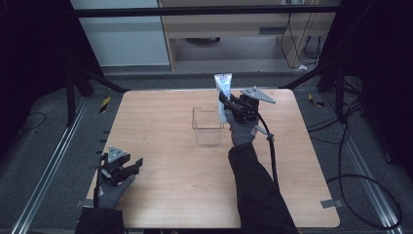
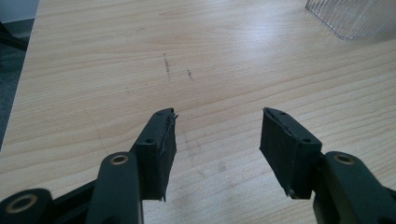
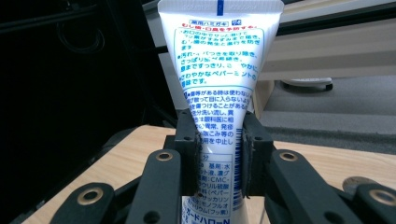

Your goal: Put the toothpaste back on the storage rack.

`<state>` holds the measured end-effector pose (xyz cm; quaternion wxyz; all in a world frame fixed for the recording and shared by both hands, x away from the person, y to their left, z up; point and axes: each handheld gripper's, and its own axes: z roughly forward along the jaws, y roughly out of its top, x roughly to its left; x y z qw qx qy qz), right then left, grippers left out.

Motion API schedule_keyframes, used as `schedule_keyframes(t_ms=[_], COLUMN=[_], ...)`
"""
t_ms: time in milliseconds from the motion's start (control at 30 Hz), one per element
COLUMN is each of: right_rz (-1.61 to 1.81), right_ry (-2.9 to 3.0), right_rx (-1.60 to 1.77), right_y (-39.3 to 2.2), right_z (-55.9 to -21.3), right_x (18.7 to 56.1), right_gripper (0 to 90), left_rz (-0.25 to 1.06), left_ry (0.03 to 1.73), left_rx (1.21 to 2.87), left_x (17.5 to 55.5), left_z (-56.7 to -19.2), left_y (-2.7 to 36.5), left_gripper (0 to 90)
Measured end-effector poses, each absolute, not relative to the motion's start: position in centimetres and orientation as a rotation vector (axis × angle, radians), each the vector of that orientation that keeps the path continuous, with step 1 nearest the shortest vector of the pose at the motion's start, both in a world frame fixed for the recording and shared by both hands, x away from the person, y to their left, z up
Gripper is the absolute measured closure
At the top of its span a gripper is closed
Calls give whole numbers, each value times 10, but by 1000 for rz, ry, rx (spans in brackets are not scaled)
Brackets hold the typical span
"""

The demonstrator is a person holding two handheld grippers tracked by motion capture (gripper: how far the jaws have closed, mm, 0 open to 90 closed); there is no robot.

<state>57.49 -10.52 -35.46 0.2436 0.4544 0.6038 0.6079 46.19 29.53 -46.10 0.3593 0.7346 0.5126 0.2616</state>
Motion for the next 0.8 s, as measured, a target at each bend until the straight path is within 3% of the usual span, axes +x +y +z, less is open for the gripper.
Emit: schedule_keyframes(t_ms=[800], right_rz=[1628], right_ry=[1677], right_rx=[1319], right_y=[-79], right_z=[-392], right_x=[609], right_gripper=[728], left_rz=[677], left_ry=[1322], left_rx=[1884], left_x=[462], left_z=[-461], left_y=[297], left_gripper=[447])
